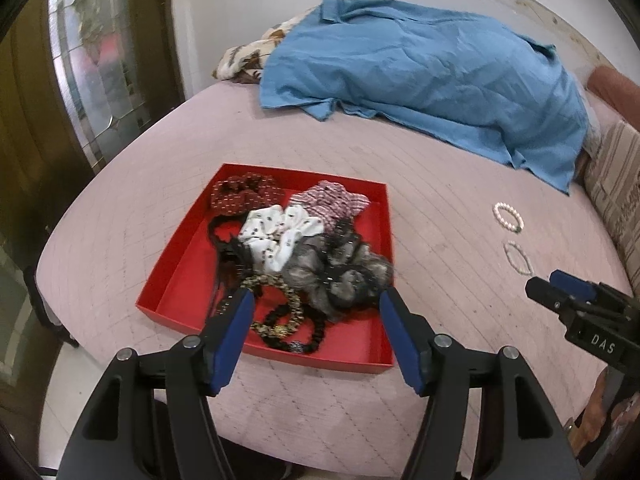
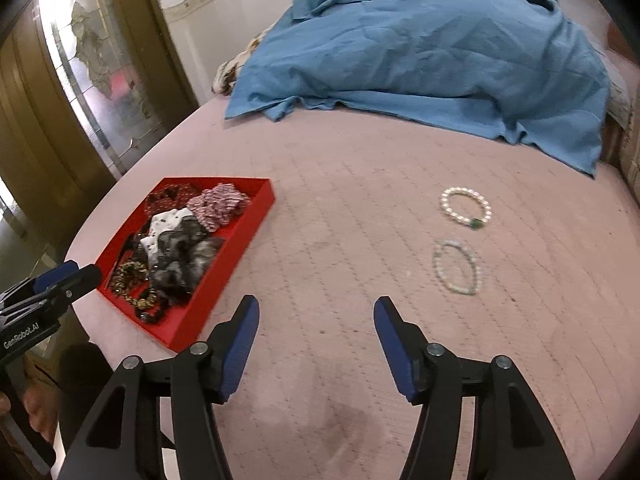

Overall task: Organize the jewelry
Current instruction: 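Pull both tools back from the tray and bring them over the bracelets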

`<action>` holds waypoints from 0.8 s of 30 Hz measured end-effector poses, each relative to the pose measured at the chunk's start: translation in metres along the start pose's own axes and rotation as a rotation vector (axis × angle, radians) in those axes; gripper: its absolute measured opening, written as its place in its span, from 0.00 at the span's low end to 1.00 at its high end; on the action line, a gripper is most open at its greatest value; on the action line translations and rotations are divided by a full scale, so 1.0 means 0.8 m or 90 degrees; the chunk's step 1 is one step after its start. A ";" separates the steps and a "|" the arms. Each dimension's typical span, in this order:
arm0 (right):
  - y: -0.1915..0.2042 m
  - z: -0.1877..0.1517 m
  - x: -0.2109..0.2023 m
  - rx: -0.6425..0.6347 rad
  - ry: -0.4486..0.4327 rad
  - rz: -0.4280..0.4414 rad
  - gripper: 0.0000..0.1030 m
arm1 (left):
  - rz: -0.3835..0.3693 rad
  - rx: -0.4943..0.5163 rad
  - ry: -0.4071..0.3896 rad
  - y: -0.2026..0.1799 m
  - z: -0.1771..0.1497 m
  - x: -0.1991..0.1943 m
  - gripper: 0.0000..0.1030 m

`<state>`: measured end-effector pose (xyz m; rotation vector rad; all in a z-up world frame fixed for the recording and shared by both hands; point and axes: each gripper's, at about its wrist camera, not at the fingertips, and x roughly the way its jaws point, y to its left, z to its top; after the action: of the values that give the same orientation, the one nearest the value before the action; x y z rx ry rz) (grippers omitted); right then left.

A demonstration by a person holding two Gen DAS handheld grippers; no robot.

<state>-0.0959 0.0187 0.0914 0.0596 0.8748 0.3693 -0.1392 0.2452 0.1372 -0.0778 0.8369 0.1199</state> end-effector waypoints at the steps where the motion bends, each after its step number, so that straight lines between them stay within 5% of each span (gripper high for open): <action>1: -0.005 -0.002 -0.001 0.005 0.000 -0.001 0.63 | 0.001 0.006 0.002 -0.005 0.000 0.001 0.63; 24: -0.165 -0.043 -0.026 0.144 -0.019 -0.072 0.66 | -0.046 0.117 0.053 -0.118 -0.002 0.015 0.63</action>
<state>-0.0956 -0.1152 0.0585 0.2238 0.8828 0.1621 -0.1195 0.1522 0.1294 0.0598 0.9238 -0.0279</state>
